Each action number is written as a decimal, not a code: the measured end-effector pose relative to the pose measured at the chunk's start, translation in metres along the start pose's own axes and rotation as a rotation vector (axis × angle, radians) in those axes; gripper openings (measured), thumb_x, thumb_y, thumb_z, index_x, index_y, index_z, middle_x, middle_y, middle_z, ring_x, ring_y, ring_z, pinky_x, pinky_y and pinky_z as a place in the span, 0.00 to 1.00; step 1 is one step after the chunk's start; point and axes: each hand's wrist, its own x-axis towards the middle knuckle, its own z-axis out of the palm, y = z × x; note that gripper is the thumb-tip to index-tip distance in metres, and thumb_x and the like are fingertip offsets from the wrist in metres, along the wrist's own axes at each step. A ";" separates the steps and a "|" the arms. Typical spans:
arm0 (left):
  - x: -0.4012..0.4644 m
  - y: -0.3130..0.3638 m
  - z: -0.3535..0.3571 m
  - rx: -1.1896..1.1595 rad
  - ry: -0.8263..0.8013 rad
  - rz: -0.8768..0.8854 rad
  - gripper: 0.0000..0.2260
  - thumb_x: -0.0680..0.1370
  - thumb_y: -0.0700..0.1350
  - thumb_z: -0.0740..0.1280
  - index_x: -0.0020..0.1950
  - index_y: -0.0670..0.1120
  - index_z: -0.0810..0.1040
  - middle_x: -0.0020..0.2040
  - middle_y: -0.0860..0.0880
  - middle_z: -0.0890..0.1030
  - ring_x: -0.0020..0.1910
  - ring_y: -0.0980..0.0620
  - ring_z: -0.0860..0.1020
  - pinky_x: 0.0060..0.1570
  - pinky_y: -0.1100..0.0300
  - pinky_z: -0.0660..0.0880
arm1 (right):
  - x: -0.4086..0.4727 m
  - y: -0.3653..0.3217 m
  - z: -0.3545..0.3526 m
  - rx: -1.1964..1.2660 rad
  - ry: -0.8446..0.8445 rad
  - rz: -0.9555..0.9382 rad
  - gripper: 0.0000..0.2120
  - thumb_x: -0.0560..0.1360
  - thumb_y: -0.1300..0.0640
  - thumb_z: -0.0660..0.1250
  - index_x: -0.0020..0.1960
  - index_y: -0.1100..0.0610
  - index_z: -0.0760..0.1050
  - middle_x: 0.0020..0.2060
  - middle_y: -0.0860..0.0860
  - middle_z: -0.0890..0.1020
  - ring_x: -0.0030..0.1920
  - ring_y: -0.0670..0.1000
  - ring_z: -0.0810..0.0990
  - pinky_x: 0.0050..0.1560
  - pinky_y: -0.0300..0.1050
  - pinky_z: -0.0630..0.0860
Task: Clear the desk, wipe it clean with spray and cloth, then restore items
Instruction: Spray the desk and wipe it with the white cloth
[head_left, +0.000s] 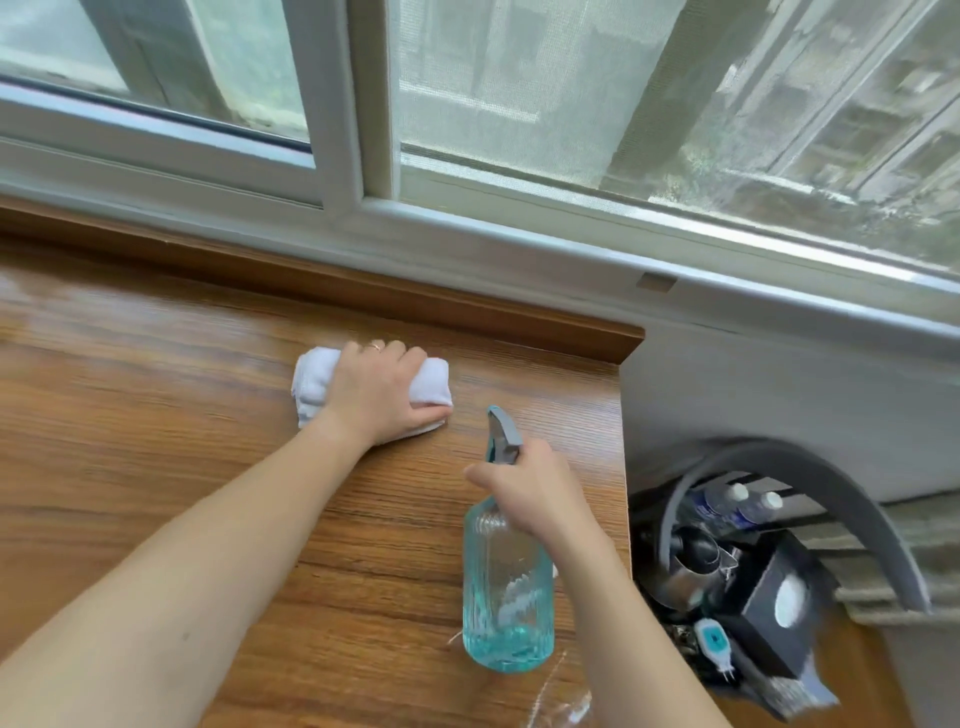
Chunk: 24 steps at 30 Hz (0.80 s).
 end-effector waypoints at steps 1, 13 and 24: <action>-0.012 0.003 -0.002 -0.010 0.009 -0.001 0.34 0.66 0.76 0.57 0.48 0.47 0.78 0.41 0.47 0.79 0.39 0.43 0.77 0.40 0.51 0.69 | 0.001 0.000 -0.001 0.001 -0.002 -0.001 0.14 0.72 0.46 0.72 0.37 0.50 0.69 0.34 0.47 0.76 0.34 0.50 0.73 0.34 0.44 0.66; -0.106 0.027 -0.013 -0.059 0.077 0.024 0.32 0.64 0.76 0.63 0.43 0.47 0.77 0.37 0.47 0.76 0.35 0.44 0.76 0.38 0.51 0.69 | -0.008 -0.013 0.013 -0.009 -0.016 0.020 0.11 0.69 0.49 0.71 0.36 0.51 0.70 0.35 0.51 0.77 0.39 0.56 0.76 0.35 0.45 0.68; -0.059 0.013 -0.011 -0.057 -0.043 0.066 0.39 0.65 0.79 0.52 0.53 0.47 0.78 0.48 0.46 0.80 0.48 0.43 0.78 0.45 0.50 0.70 | -0.074 -0.006 0.048 0.000 0.081 0.066 0.12 0.73 0.49 0.71 0.37 0.51 0.70 0.35 0.48 0.77 0.42 0.56 0.78 0.33 0.44 0.65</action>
